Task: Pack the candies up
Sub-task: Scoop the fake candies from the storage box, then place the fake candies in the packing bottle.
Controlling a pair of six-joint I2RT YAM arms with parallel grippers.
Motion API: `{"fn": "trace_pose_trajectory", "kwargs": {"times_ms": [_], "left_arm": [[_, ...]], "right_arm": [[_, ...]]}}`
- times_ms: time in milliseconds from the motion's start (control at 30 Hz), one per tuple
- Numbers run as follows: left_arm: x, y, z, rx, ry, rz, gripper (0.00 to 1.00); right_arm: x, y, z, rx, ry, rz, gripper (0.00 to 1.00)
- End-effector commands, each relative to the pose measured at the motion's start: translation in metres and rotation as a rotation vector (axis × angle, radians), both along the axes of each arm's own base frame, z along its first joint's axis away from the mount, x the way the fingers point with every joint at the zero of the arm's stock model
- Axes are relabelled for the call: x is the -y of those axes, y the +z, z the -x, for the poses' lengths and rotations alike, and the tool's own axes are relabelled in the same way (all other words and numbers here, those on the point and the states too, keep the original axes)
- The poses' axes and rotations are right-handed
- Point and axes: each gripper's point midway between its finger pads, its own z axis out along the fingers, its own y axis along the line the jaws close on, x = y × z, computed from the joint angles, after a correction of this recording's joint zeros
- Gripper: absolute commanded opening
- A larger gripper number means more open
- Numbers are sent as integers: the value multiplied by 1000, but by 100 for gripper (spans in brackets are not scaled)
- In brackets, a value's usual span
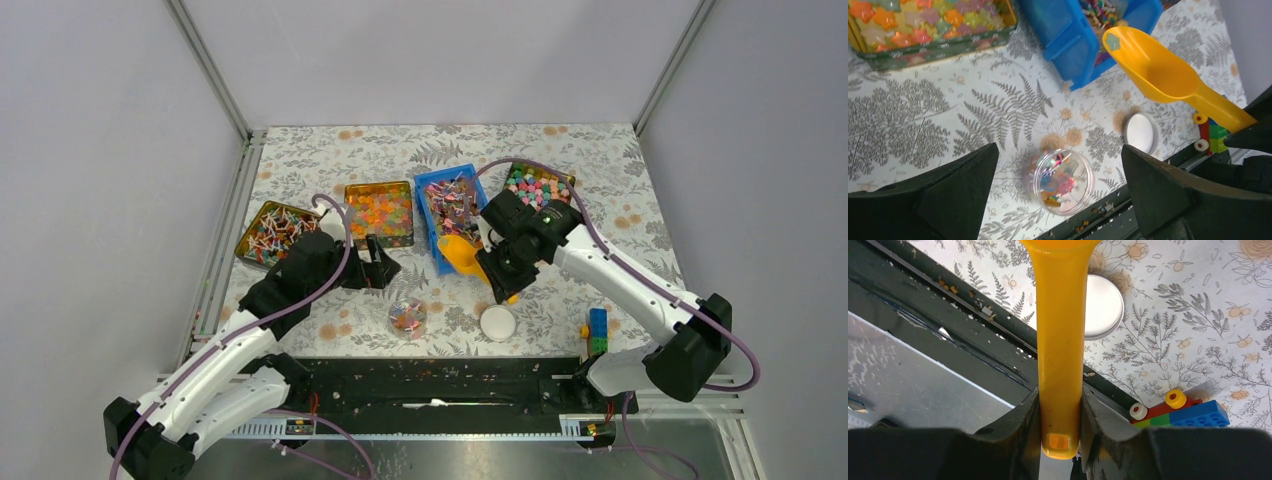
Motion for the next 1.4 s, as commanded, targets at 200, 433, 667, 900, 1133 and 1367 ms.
{"fn": "trace_pose_trajectory", "kwargs": {"times_ms": [200,433,667,900,1133,1367], "left_arm": [[-3,-13,7,-67,-21,-57,97],[-7,-1,-4,-34,32,-58,97],[-8,25,-17,8,68,-60,97],[-11,28,-20,18,95,-59,97],[-15,15,-17,-8,122,-55,97],[-24,9,-25,-10,195,-79,97]], "right_arm": [[-9,6,32,-4,148,0,0],[-16,15,42,-3,182,-13,0],[-24,21,56,-33,245,-32,0],[-23,20,73,-91,317,-3,0],[-19,24,84,-147,359,35,0],[-24,27,88,-179,346,49,0]]}}
